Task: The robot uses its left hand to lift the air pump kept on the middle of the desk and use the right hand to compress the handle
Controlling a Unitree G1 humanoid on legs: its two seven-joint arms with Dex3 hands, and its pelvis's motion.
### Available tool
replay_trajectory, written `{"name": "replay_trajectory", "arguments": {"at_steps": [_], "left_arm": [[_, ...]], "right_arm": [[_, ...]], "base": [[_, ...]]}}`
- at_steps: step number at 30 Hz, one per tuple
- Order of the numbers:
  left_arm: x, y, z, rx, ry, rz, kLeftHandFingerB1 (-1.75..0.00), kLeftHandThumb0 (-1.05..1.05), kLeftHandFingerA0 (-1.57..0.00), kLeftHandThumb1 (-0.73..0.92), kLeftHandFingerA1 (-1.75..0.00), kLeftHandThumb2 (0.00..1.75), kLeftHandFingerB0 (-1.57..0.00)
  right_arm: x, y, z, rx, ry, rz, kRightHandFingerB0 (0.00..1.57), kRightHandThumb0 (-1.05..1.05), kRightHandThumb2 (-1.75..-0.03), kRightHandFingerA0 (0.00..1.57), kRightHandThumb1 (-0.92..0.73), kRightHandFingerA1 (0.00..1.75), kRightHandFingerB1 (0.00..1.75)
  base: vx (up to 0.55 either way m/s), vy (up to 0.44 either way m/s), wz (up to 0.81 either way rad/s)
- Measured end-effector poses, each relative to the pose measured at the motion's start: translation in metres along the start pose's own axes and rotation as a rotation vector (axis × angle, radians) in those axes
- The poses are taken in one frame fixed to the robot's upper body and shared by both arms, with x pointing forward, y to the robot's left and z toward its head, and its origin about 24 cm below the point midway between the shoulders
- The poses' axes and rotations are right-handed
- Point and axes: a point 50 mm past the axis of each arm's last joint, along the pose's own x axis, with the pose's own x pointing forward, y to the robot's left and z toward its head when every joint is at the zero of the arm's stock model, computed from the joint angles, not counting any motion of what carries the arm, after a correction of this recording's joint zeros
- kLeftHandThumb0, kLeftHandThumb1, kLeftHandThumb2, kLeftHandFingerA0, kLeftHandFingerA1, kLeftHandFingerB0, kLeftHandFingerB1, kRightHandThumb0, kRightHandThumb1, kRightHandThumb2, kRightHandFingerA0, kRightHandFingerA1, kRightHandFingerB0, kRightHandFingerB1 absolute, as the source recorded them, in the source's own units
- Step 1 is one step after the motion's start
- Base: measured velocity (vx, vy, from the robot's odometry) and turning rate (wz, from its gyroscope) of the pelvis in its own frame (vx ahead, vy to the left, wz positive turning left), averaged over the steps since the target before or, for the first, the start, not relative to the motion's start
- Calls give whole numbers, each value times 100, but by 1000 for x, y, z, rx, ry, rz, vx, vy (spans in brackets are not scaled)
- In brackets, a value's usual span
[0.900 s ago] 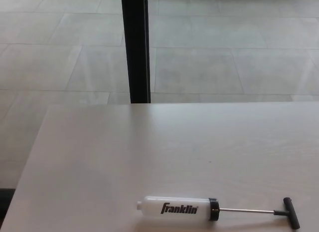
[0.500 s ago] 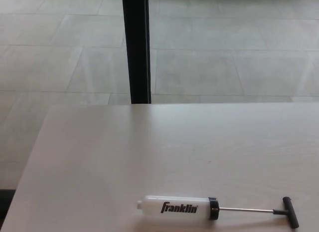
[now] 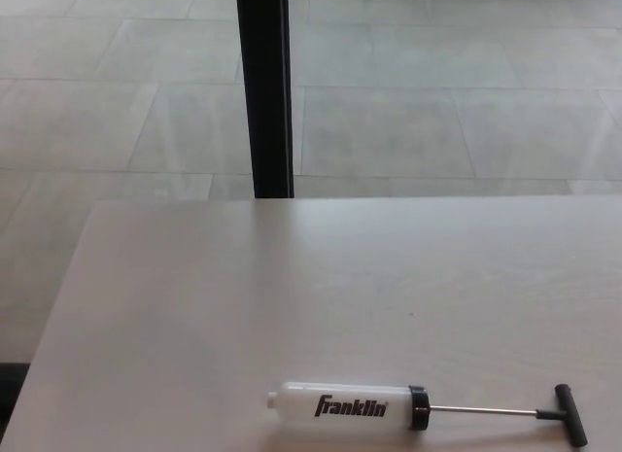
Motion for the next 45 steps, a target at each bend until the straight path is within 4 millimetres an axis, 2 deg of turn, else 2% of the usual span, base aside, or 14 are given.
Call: {"name": "replay_trajectory", "arguments": {"at_steps": [2, 10, 19, 20, 25, 26, 27, 29, 30, 32, 33, 34, 35, 45], "left_arm": [[7, -24, 15, -2, -67, -65, -56, -69, -47, 54, -66, 93, -39], [6, -146, 75, 26, -321, -404, -47, -49, -48, 64, -64, 58, -43], [-22, -236, 105, 140, -459, -687, -51, -58, -51, 59, -72, 56, -47], [-27, -246, 106, 165, -473, -721, -61, -59, -50, 43, -73, 84, -44], [-46, -278, 108, 261, -517, -829, -51, -60, -48, 60, -73, 57, -45], [-49, -282, 107, 278, -522, -846, -52, -61, -49, 60, -73, 59, -44], [-53, -288, 107, 299, -529, -866, -52, -61, -49, 60, -73, 59, -44], [-59, -296, 105, 342, -542, -896, -50, -60, -46, 62, -72, 56, -42], [-61, -298, 105, 354, -545, -904, -50, -60, -45, 62, -72, 58, -41], [-67, -304, 103, 401, -559, -929, -50, -63, -42, 64, -73, 59, -38], [-69, -306, 102, 416, -564, -936, -52, -67, -35, 51, -71, 98, -17], [-72, -309, 101, 442, -573, -946, -42, -82, -19, 69, -69, 61, -22], [-74, -311, 101, 465, -581, -953, -21, -100, -2, 61, -37, 103, -10], [-83, -321, 99, 731, -634, -995, -19, -104, 0, 64, 0, 80, 0]], "right_arm": [[3, 12, 9, 2, -44, 39, 27, -83, -76, 32, -92, 55, 40], [4, 79, 40, 30, -198, 245, 26, -84, -78, 31, -92, 51, 37], [-7, 133, 49, 26, -241, 429, 26, -83, -77, 31, -92, 50, 36], [-9, 140, 49, 20, -242, 454, 31, -81, -74, 33, -92, 52, 38], [-16, 162, 48, 4, -243, 536, 32, -85, -79, 34, -92, 54, 38], [-18, 166, 48, 2, -242, 549, 30, -82, -121, 30, -82, 59, 50], [-19, 170, 47, 0, -240, 565, 30, -82, -121, 30, -82, 59, 50], [-22, 176, 47, -7, -237, 589, 34, -79, -120, 31, -82, 59, 52], [-22, 177, 46, -10, -236, 595, 38, -80, -77, 33, -92, 52, 39], [-24, 182, 47, -17, -236, 616, 39, -79, -73, 37, -92, 52, 38], [-25, 183, 47, -19, -236, 620, 41, -82, -74, 39, -92, 53, 40], [-25, 184, 47, -21, -235, 627, 41, -81, -74, 40, -92, 52, 39], [-26, 185, 47, -22, -234, 631, 41, -80, -74, 39, -92, 51, 39], [-28, 189, 47, -27, -222, 649, 48, -83, -73, 44, -92, 49, 39]], "base": [[0, 0, 0], [0, 0, 0], [0, 0, 0], [0, 0, 0], [0, 0, 0], [0, 0, 0], [0, 0, 0], [0, 0, 0], [0, 0, 0], [0, 0, 0], [0, 0, 0], [0, 0, 0], [0, 0, 0], [0, 0, 0]]}}
